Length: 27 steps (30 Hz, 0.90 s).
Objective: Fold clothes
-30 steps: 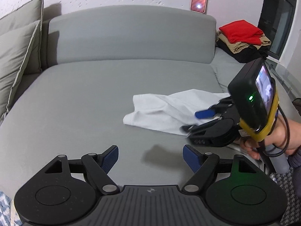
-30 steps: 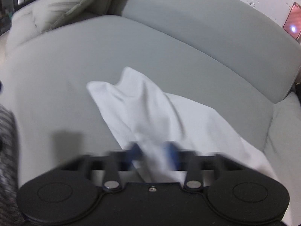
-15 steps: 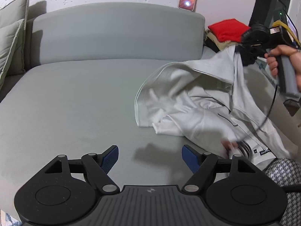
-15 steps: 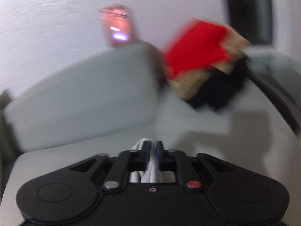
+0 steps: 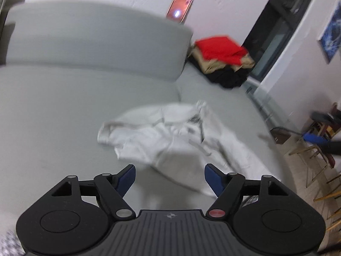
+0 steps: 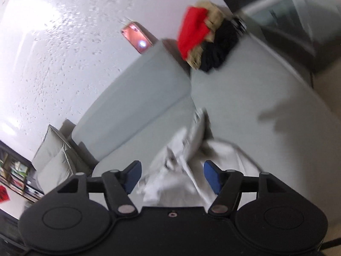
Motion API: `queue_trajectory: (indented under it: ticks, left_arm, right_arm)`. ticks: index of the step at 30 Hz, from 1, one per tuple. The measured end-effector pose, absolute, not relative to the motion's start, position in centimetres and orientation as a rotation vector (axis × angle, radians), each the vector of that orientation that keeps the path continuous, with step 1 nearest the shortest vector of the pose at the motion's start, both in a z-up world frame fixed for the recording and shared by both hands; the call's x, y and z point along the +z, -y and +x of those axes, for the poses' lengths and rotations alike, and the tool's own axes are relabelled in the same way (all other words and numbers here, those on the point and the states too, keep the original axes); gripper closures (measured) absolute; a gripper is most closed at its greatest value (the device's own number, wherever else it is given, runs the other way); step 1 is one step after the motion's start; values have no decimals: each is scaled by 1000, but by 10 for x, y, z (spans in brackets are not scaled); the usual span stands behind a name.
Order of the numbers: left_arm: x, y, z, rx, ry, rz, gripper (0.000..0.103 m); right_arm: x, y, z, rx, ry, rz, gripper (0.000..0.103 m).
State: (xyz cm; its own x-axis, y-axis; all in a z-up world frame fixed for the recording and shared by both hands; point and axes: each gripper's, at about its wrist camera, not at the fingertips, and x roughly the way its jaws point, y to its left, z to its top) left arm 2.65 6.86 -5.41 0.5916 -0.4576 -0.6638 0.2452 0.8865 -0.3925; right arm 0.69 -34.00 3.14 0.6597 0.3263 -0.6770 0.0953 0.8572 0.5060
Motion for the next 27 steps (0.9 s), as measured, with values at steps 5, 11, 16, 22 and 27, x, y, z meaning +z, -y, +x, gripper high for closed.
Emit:
queue_trajectory:
  ticks: [5,11,16,22,27]
  left_arm:
    - [-110,-61,55,-384,-952,-386,43]
    - [-143,-61,86,-391,-966,-485,42]
    - [-165,-74,111,-467,-1000,-681,37]
    - [-171,-68,128,-569,-1017,-725,36]
    - [-176,-60,122,-664,-1035,-811,43]
  right_arm:
    - [-2,353,-31,77,-897,561,45]
    - [-31,342,-36,92,-934,506,45]
    - [-39,349,-29,96,-928,575,45]
    - [-50,351,-21,86,-925,607,45]
    - [-55,356,-20,81,-914,627,45]
